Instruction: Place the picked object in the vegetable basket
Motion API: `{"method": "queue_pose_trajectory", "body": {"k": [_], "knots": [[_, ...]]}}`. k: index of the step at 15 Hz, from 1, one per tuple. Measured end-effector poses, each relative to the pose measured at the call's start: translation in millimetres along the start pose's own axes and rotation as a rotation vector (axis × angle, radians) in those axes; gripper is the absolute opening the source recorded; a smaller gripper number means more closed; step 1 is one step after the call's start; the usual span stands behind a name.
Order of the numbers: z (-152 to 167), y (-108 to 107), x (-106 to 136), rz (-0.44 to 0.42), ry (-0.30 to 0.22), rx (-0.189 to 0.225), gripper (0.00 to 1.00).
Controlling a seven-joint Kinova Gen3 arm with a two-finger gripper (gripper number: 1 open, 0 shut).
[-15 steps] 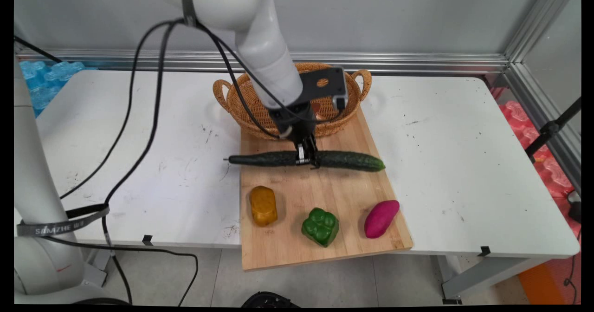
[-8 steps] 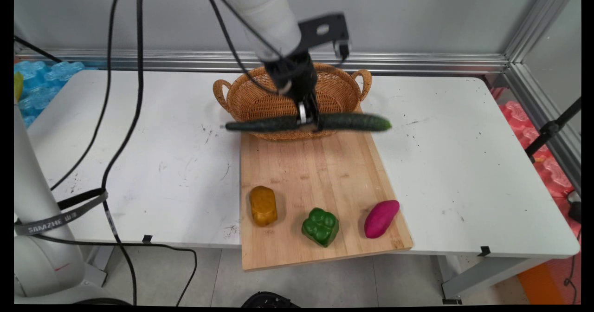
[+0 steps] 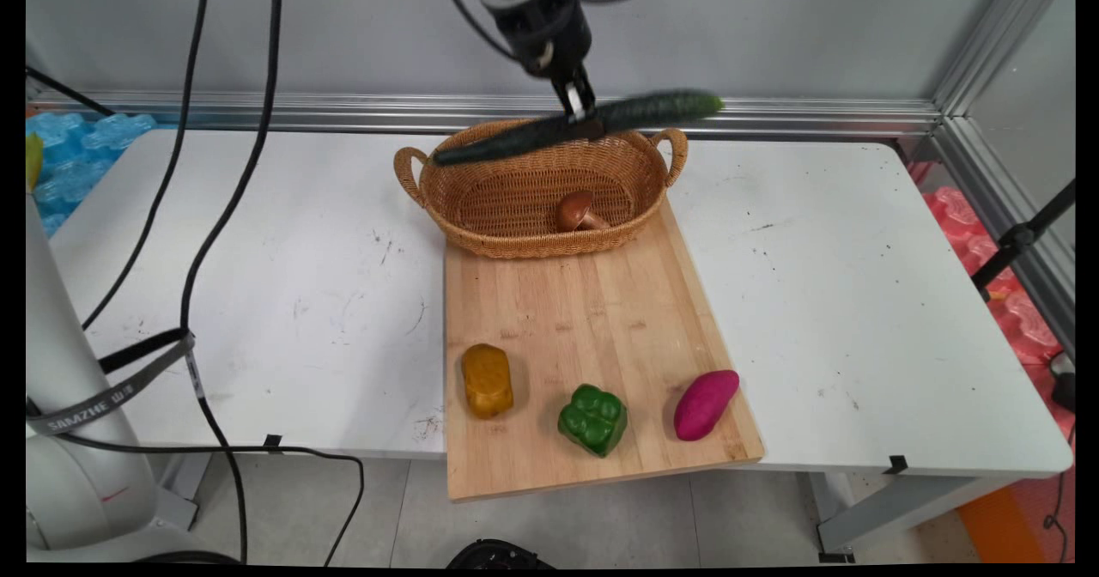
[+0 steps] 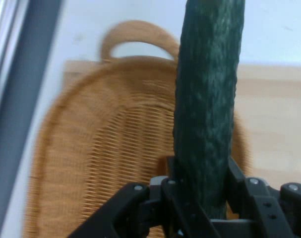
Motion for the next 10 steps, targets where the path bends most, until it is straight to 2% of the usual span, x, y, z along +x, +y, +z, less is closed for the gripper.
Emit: {"method": "queue_pose_trajectory", "body": {"k": [5, 10], "knots": [[15.0, -50.2, 3.7, -0.135, 0.034, 0.074, 0.00], [49.0, -84.1, -1.7, -0.223, 0.045, 0.076, 0.00]]}}
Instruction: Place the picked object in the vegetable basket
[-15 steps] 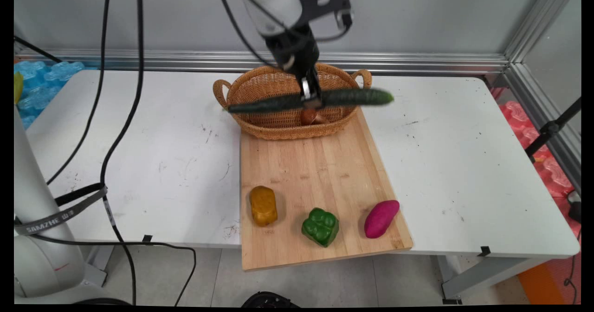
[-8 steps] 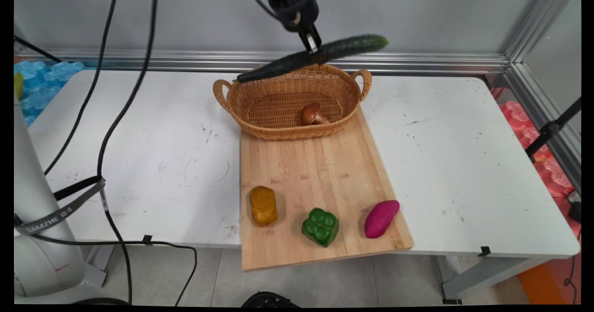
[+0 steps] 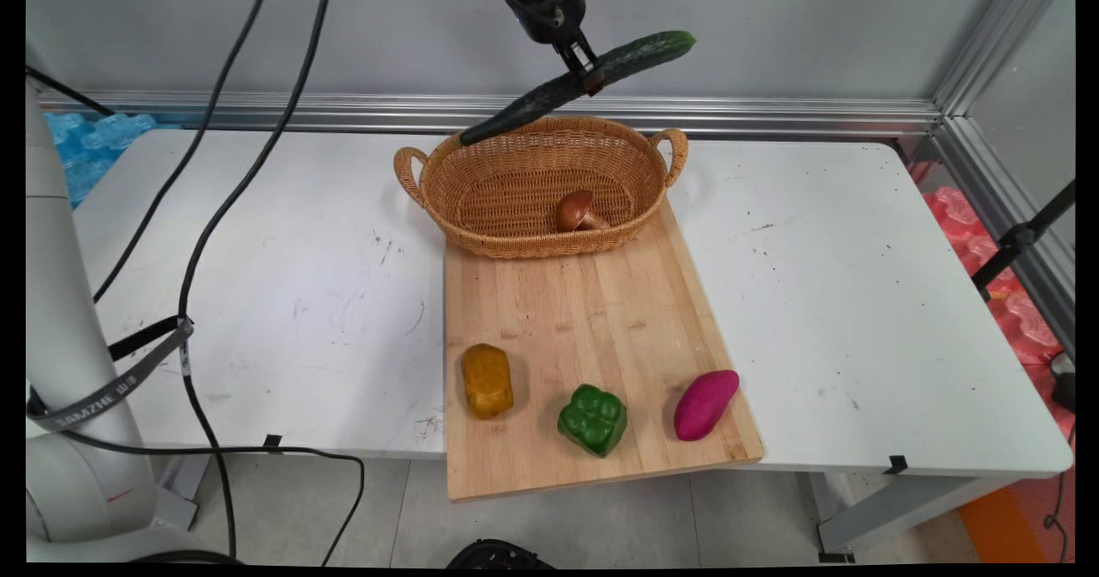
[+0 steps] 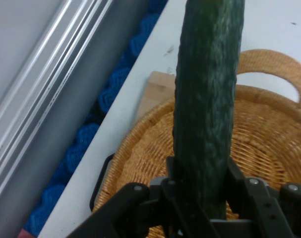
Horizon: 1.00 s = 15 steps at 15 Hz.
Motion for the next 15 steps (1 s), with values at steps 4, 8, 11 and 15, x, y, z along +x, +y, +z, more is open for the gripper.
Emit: {"method": "queue_pose_trajectory", "body": {"k": [4, 8, 11, 15], "knots": [[31.8, -16.1, -9.2, -0.045, -0.004, -0.022, 0.00], [62.0, -27.1, -27.7, -0.066, -0.009, -0.050, 0.00], [76.9, -29.6, -40.5, -0.071, -0.017, -0.068, 0.00], [97.3, -31.7, -59.7, -0.075, -0.032, -0.085, 0.00]]}}
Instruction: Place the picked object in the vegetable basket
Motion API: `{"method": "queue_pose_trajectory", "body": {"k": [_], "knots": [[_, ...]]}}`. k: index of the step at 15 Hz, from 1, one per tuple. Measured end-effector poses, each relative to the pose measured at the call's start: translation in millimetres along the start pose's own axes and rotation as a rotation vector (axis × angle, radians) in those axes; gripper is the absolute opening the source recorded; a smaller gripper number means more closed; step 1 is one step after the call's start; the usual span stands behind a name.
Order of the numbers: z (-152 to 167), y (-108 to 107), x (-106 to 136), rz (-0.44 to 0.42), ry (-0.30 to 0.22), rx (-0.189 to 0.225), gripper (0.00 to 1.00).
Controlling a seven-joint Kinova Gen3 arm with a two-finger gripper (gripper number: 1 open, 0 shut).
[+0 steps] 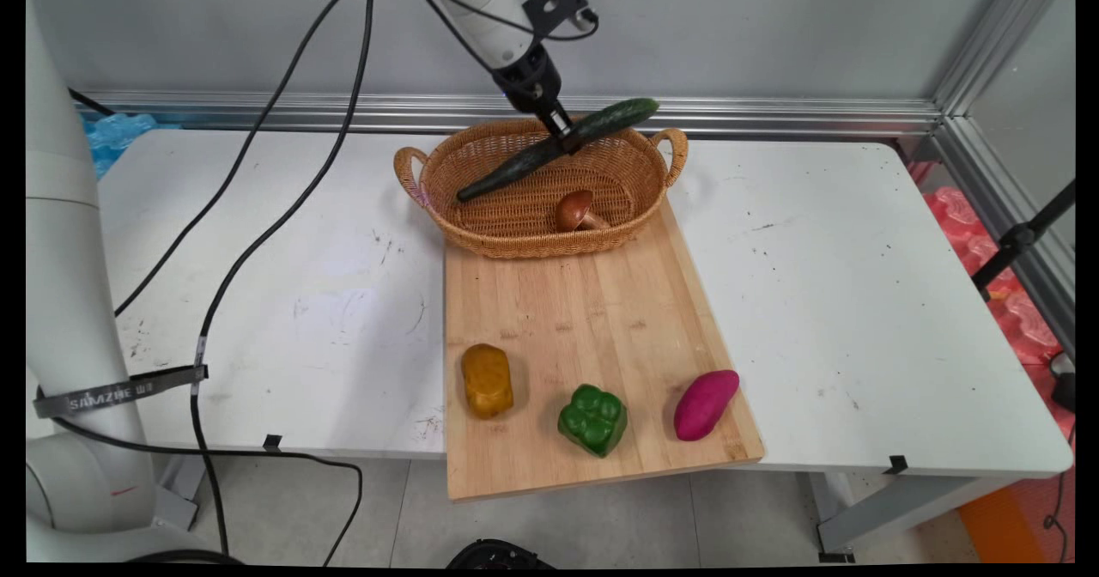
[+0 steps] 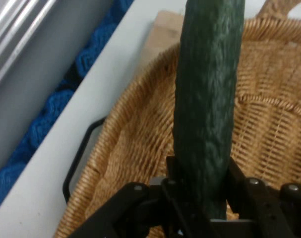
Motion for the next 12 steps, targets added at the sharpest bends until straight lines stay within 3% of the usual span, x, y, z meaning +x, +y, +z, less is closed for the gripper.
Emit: {"method": "queue_pose_trajectory", "body": {"k": [4, 5, 12], "knots": [[13.1, -2.8, -18.1, -0.014, -0.013, -0.015, 0.00], [15.4, -2.8, -21.9, -0.017, -0.012, -0.020, 1.00], [12.2, -1.8, -25.5, 0.008, 0.015, -0.051, 1.00]]}}
